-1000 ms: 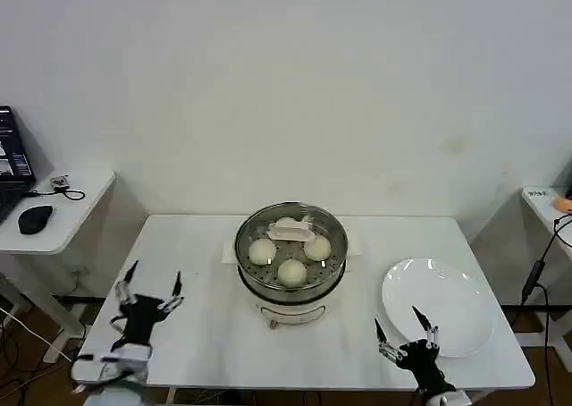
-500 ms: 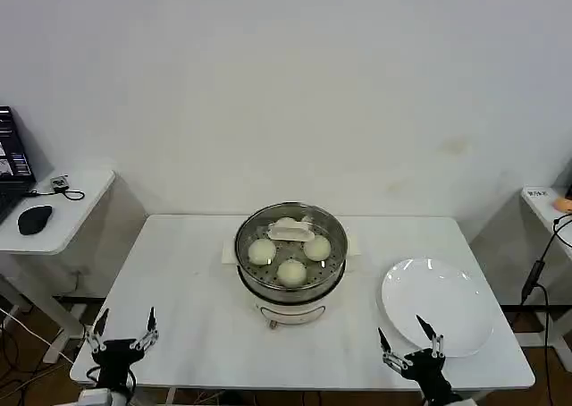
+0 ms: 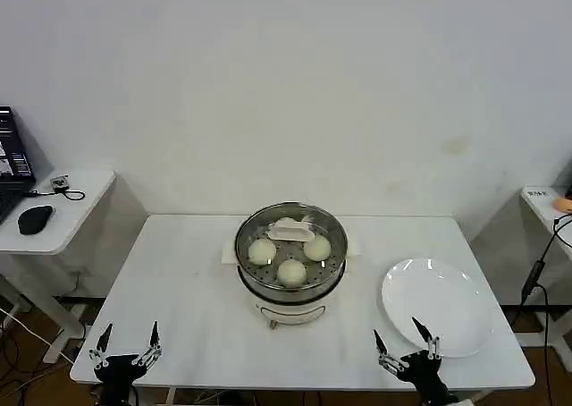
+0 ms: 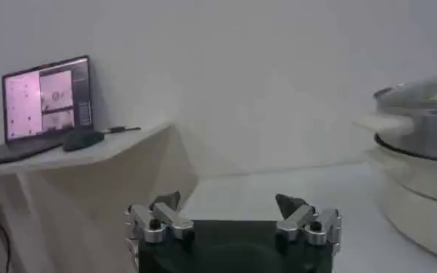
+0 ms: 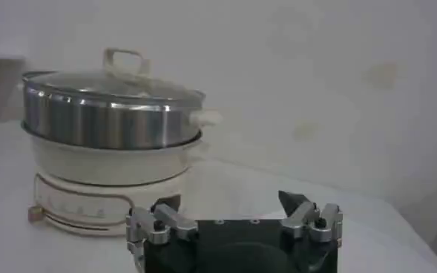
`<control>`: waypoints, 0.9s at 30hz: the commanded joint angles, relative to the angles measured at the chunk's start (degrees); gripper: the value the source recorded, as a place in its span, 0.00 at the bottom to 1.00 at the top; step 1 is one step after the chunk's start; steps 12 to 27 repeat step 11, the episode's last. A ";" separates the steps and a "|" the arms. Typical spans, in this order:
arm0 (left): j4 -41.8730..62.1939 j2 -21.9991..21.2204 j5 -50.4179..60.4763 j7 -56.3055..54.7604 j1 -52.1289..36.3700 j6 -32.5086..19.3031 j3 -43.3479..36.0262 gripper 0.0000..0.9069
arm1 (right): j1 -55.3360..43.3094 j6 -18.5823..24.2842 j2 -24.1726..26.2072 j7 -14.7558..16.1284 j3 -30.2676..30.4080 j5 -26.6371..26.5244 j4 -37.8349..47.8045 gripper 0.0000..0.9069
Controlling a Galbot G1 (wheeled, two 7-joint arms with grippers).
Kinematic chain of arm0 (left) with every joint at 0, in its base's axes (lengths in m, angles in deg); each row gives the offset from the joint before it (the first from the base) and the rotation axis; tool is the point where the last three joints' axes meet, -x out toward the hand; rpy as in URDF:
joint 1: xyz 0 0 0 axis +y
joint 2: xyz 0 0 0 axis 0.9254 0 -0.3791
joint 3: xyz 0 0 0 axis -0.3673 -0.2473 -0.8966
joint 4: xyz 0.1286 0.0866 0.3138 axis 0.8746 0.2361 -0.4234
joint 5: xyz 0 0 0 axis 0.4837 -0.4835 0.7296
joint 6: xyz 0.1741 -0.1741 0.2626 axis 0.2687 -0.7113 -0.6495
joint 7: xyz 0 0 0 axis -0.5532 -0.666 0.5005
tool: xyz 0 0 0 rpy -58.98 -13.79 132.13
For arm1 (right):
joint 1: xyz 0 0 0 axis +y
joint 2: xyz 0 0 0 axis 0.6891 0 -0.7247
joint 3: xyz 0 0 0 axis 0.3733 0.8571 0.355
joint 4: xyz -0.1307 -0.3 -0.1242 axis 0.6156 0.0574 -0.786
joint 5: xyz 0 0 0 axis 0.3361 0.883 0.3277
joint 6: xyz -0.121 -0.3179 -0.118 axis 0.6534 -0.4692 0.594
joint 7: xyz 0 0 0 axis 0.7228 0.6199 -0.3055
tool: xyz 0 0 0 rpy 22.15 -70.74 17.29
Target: Take steamed baozi put them in steamer then cover it.
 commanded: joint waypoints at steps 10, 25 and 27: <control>0.10 -1.70 3.79 1.24 0.01 0.90 -1.86 1.00 | 0.44 -4.41 2.43 -1.73 2.14 -3.61 -1.78 1.00; 0.18 -1.61 3.81 1.33 -0.05 0.91 -1.66 1.00 | 0.51 -4.68 2.48 -1.77 2.27 -3.97 -2.04 1.00; 0.18 -1.61 3.81 1.33 -0.05 0.91 -1.66 1.00 | 0.51 -4.68 2.48 -1.77 2.27 -3.97 -2.04 1.00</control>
